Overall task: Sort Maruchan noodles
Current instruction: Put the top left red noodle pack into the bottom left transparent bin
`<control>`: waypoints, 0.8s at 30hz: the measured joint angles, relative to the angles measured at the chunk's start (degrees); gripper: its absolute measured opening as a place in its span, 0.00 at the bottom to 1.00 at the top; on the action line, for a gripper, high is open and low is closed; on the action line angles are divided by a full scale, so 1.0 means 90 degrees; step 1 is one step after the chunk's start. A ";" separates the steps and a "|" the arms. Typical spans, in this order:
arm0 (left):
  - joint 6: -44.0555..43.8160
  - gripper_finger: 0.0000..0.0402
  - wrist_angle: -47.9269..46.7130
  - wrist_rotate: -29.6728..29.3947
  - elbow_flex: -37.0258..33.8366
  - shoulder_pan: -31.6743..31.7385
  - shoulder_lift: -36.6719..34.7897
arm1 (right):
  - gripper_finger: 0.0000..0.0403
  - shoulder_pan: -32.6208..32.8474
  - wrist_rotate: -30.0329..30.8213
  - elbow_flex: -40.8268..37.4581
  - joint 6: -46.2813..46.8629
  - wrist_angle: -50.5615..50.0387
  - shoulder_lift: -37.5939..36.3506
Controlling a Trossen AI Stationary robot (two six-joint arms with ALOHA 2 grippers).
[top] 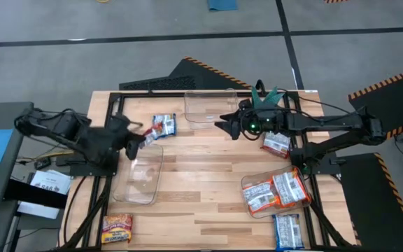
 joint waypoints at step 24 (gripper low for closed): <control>-0.2959 0.00 -0.2701 0.1017 0.0007 -0.0881 0.4008 | 0.81 -0.0239 -0.0006 -0.0002 -0.0317 -0.0345 0.0000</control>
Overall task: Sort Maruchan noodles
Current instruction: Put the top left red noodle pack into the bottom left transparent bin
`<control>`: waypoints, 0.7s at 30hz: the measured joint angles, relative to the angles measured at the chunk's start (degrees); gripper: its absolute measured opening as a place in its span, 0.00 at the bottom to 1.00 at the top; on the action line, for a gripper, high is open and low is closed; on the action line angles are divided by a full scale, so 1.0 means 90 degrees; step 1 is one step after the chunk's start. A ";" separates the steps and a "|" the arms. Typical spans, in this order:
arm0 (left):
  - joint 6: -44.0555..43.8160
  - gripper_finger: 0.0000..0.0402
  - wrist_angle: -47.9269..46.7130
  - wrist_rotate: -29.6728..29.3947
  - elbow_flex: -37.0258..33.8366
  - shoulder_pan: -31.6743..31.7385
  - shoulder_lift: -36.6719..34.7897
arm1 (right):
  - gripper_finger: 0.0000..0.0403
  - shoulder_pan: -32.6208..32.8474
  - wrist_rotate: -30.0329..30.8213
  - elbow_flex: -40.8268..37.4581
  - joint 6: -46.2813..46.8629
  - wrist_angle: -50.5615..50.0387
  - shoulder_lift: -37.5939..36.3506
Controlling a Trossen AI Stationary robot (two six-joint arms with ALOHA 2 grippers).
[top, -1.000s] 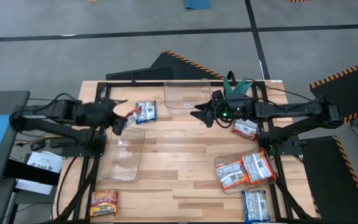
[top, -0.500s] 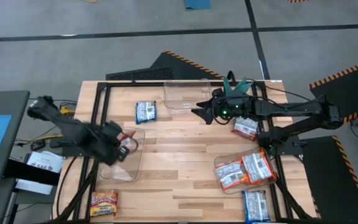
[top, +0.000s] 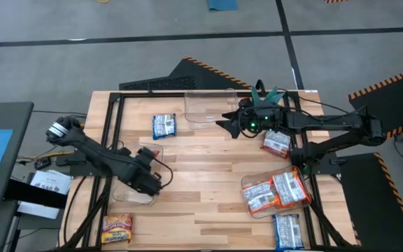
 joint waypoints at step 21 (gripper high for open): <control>0.0880 0.15 0.0240 -0.0397 -0.0456 0.0956 0.0417 | 0.81 0.0002 -0.0028 0.0000 0.0000 0.0000 0.0000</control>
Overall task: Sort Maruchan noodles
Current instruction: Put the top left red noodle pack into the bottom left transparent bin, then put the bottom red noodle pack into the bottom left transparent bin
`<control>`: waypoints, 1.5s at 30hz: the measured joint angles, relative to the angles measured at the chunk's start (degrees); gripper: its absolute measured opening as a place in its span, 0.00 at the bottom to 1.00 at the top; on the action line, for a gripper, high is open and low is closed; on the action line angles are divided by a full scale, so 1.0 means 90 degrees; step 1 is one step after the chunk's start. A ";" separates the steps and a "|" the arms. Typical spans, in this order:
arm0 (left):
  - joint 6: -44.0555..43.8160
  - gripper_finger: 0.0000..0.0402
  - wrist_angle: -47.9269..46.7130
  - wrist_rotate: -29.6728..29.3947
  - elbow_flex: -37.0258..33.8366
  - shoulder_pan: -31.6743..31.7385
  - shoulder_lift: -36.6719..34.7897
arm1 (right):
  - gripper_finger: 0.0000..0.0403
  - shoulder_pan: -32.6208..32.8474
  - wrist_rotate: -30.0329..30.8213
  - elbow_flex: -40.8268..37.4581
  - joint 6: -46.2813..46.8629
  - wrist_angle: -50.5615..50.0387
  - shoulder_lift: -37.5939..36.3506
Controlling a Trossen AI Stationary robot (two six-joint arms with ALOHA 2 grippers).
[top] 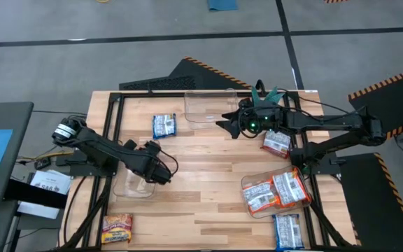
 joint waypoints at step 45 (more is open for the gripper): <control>0.6742 0.52 0.2791 0.3109 0.0585 -0.4058 0.0906 | 0.81 0.0000 0.0002 0.0000 0.0097 -0.0097 0.0000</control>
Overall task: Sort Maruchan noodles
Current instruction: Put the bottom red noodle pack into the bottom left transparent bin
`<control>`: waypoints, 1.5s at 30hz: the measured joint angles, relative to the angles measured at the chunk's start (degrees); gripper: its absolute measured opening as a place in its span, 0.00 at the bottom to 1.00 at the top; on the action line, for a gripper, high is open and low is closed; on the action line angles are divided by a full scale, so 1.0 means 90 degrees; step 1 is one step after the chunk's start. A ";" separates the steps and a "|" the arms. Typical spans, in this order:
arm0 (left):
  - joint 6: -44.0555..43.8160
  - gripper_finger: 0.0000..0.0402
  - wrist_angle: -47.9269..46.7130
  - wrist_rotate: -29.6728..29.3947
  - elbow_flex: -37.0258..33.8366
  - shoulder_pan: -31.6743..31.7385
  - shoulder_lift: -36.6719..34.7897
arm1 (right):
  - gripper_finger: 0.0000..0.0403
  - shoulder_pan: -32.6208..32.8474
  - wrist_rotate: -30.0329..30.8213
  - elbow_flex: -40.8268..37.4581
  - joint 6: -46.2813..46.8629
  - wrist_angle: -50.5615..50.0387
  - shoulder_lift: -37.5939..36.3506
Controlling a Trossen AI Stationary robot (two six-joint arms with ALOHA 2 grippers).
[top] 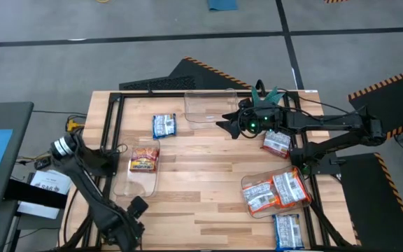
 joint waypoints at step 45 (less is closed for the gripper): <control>-0.0840 0.00 0.0050 0.1157 -0.0331 0.1855 -0.2784 | 0.81 0.0002 0.0002 0.0000 -0.0075 -0.0155 0.0000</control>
